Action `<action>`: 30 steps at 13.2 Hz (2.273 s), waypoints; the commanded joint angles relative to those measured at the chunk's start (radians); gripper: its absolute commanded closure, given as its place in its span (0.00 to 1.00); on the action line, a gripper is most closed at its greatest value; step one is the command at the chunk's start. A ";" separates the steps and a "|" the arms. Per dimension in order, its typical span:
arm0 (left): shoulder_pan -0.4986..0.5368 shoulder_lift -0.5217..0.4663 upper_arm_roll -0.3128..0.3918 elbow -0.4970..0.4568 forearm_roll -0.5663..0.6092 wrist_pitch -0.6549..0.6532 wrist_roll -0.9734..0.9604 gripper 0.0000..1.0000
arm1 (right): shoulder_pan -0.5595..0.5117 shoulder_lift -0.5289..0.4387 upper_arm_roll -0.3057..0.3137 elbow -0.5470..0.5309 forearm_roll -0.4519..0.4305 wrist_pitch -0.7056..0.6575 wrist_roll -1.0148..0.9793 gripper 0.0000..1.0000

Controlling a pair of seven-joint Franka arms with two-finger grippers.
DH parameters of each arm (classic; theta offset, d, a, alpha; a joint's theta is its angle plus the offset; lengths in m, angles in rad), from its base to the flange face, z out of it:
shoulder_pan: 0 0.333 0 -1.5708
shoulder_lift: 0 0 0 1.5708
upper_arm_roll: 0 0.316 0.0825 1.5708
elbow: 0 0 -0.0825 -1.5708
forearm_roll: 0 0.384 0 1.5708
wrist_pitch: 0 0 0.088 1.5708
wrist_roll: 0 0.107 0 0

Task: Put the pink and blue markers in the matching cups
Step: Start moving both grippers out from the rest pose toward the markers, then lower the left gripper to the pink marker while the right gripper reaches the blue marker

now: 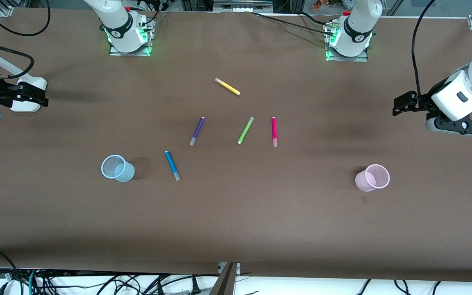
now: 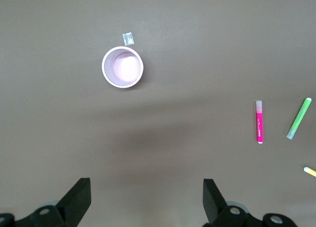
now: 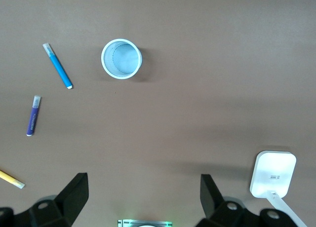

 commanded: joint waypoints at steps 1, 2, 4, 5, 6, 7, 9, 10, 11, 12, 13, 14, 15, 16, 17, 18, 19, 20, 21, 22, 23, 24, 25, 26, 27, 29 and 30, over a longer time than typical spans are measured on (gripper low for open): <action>-0.006 0.013 -0.008 0.030 0.012 -0.024 -0.004 0.00 | 0.000 -0.001 0.000 0.009 -0.011 -0.004 -0.001 0.00; -0.007 0.012 -0.008 0.030 0.012 -0.024 -0.004 0.00 | 0.000 0.001 0.000 0.009 -0.011 -0.004 0.001 0.00; -0.007 0.012 -0.008 0.030 0.012 -0.024 -0.004 0.00 | 0.000 0.004 -0.001 0.009 -0.011 0.001 -0.002 0.00; -0.006 0.012 -0.008 0.030 0.012 -0.024 -0.003 0.00 | 0.000 0.004 -0.001 0.009 -0.011 0.001 -0.002 0.00; -0.004 0.013 -0.008 0.030 0.012 -0.026 -0.004 0.00 | 0.000 0.004 -0.001 0.009 -0.011 0.001 -0.002 0.00; -0.006 0.013 -0.006 0.030 0.013 -0.026 -0.004 0.00 | 0.000 0.004 -0.001 0.010 -0.011 0.001 -0.004 0.00; -0.007 0.009 -0.011 0.026 0.012 -0.034 -0.004 0.00 | 0.000 0.007 0.000 0.009 -0.007 0.001 0.013 0.00; -0.016 0.010 -0.013 0.026 0.012 -0.032 -0.009 0.00 | 0.002 0.016 0.002 0.009 -0.004 0.002 0.013 0.00; -0.029 0.013 -0.022 0.024 0.010 -0.028 -0.033 0.00 | 0.009 0.020 0.008 0.009 -0.004 0.014 0.013 0.00; -0.044 0.027 -0.042 0.021 0.010 -0.017 -0.090 0.00 | 0.029 0.022 0.008 0.009 -0.010 0.036 0.013 0.00; -0.061 0.047 -0.072 0.023 0.010 -0.002 -0.162 0.00 | 0.039 0.027 0.008 0.007 -0.006 0.057 0.013 0.00; -0.070 0.067 -0.106 0.020 0.010 0.024 -0.214 0.00 | 0.055 0.043 0.008 0.007 -0.007 0.068 0.013 0.00; -0.081 0.093 -0.140 0.012 0.010 0.043 -0.250 0.00 | 0.086 0.069 0.008 0.007 -0.009 0.077 0.012 0.00; -0.089 0.110 -0.164 -0.006 0.010 0.083 -0.289 0.00 | 0.095 0.089 0.008 0.007 -0.003 0.079 0.013 0.00; -0.107 0.127 -0.184 -0.035 0.010 0.133 -0.357 0.00 | 0.118 0.102 0.008 0.007 -0.003 0.093 0.013 0.00; -0.131 0.153 -0.189 -0.057 0.010 0.168 -0.420 0.00 | 0.141 0.119 0.008 0.007 -0.003 0.114 0.013 0.00; -0.168 0.183 -0.189 -0.074 0.010 0.205 -0.446 0.00 | 0.152 0.152 0.009 0.007 0.000 0.135 0.012 0.00; -0.196 0.209 -0.189 -0.103 0.010 0.260 -0.472 0.00 | 0.173 0.186 0.009 0.007 0.002 0.174 0.010 0.00; -0.213 0.232 -0.189 -0.129 0.010 0.322 -0.509 0.00 | 0.204 0.224 0.009 0.007 0.000 0.212 0.012 0.00; -0.224 0.257 -0.189 -0.150 0.010 0.377 -0.530 0.00 | 0.235 0.256 0.009 0.009 -0.003 0.244 0.013 0.00; -0.239 0.284 -0.189 -0.158 0.010 0.420 -0.541 0.00 | 0.259 0.284 0.008 0.009 -0.004 0.286 0.012 0.00; -0.259 0.312 -0.189 -0.167 0.010 0.458 -0.566 0.00 | 0.273 0.309 0.008 0.009 -0.006 0.322 0.012 0.00; -0.285 0.340 -0.189 -0.183 0.010 0.506 -0.602 0.00 | 0.273 0.336 0.008 0.009 -0.001 0.355 0.010 0.00; -0.309 0.361 -0.188 -0.207 0.012 0.559 -0.630 0.00 | 0.273 0.368 0.009 0.009 0.000 0.398 0.009 0.00; -0.314 0.375 -0.187 -0.247 0.012 0.628 -0.636 0.00 | 0.275 0.392 0.009 0.007 0.002 0.440 0.006 0.00; -0.322 0.404 -0.187 -0.318 0.012 0.767 -0.636 0.00 | 0.286 0.439 0.009 0.009 0.002 0.511 0.004 0.00; -0.332 0.423 -0.186 -0.333 0.012 0.805 -0.636 0.00 | 0.295 0.459 0.009 0.009 0.002 0.540 0.004 0.00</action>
